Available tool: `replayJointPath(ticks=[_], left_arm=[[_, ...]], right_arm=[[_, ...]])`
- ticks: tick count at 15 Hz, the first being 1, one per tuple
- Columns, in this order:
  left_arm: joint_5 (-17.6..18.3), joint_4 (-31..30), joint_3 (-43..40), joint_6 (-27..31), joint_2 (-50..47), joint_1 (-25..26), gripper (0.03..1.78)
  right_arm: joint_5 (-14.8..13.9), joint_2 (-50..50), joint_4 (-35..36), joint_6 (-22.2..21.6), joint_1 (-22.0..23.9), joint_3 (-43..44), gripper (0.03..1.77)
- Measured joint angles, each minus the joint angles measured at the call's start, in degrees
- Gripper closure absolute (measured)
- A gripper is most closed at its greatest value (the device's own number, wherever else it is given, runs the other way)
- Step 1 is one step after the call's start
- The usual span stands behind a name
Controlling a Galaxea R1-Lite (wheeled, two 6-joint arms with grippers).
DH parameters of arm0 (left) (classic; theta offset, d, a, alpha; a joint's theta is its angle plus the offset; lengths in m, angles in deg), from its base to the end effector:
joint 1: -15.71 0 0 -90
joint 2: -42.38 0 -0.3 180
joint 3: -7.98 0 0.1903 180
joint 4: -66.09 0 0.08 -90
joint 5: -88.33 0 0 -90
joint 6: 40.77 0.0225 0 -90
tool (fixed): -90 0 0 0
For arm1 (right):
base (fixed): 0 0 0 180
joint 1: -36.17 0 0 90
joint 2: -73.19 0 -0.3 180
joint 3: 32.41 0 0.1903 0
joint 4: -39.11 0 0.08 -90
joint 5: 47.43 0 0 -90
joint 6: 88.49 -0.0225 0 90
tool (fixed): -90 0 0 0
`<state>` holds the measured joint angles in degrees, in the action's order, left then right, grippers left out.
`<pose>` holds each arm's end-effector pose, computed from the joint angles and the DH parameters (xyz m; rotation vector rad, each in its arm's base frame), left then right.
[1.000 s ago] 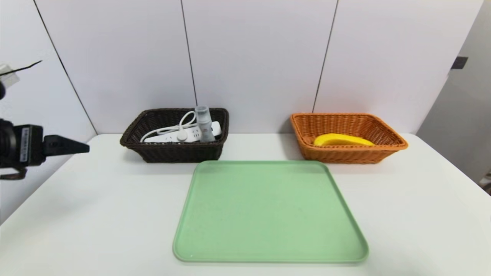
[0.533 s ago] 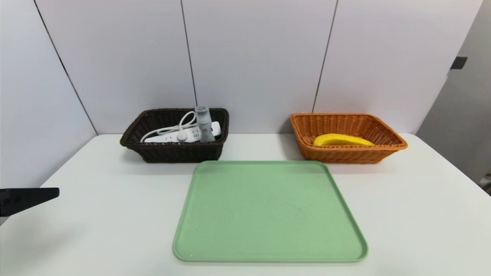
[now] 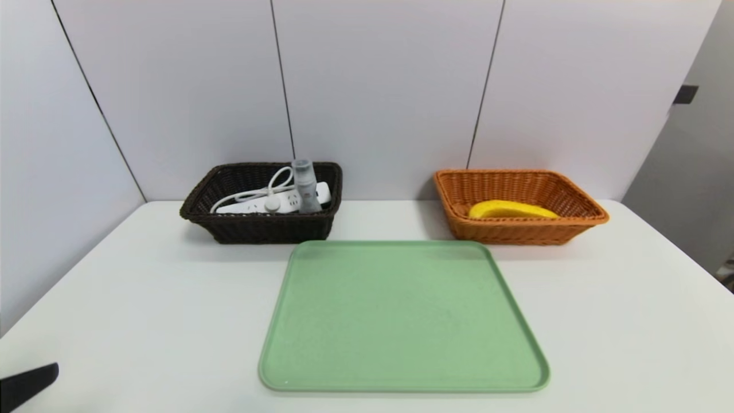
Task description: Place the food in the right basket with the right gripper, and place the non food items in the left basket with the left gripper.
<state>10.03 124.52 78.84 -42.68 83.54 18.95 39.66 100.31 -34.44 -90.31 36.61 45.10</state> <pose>0.0291 -0.0029 0.2427 -0.0978 0.5001 -0.1363 -0.0515 -0.0007 0.2431 0.0226 0.4032 -0.0641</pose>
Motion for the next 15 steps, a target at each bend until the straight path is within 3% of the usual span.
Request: replayJointPath(ticks=[6,11,15], left_arm=[[3.45,5.86,-4.96,3.33,-12.03,0.00,0.12],[3.25,6.31,-10.62,3.30,-22.66,-0.02,0.12],[3.62,5.68,-12.47,3.39,-25.67,0.00,0.12]], right_arm=[[0.35,-7.91,-1.18,3.13,1.68,-3.29,0.10],[0.20,-12.54,-1.55,5.12,1.73,-5.38,0.10],[1.43,-15.08,-4.06,6.50,1.01,-5.88,0.10]])
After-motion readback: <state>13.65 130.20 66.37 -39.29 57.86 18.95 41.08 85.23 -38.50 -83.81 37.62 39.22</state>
